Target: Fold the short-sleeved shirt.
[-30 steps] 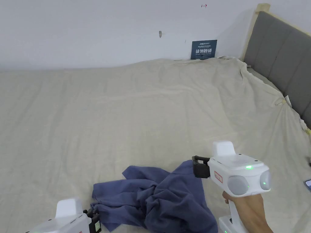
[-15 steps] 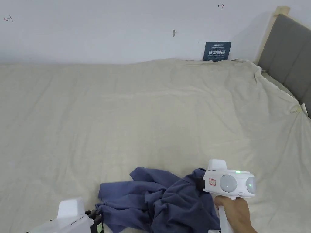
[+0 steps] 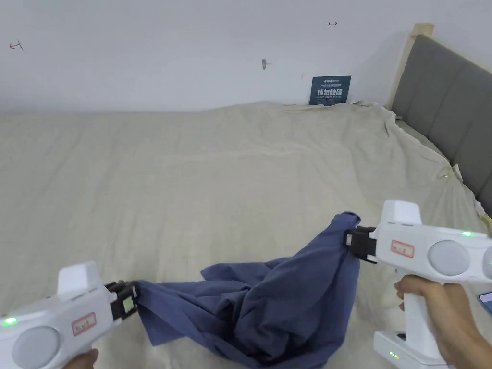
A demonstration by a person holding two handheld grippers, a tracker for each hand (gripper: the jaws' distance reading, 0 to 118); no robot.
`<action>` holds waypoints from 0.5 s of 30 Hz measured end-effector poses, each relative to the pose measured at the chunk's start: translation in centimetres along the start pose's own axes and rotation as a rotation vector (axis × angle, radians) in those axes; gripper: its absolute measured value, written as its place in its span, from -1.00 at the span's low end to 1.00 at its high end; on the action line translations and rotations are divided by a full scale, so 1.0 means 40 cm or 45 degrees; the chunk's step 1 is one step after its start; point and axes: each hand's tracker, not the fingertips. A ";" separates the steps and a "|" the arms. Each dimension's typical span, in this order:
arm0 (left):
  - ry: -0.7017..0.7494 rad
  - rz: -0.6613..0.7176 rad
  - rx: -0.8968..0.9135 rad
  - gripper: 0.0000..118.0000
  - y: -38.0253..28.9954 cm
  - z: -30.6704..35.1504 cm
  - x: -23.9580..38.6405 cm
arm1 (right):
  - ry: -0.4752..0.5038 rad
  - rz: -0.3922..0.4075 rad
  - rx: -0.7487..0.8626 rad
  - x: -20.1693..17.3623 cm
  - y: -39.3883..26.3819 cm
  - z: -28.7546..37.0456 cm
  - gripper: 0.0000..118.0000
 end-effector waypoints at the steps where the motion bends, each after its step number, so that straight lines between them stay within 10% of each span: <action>1: 0.004 0.004 0.033 -1.00 0.025 0.014 -0.004 | -0.002 0.006 0.018 0.007 0.018 0.027 -0.89; 15: 0.076 -0.013 0.315 -1.00 0.460 0.116 0.005 | 0.052 -0.047 0.393 -0.059 0.310 0.168 -0.90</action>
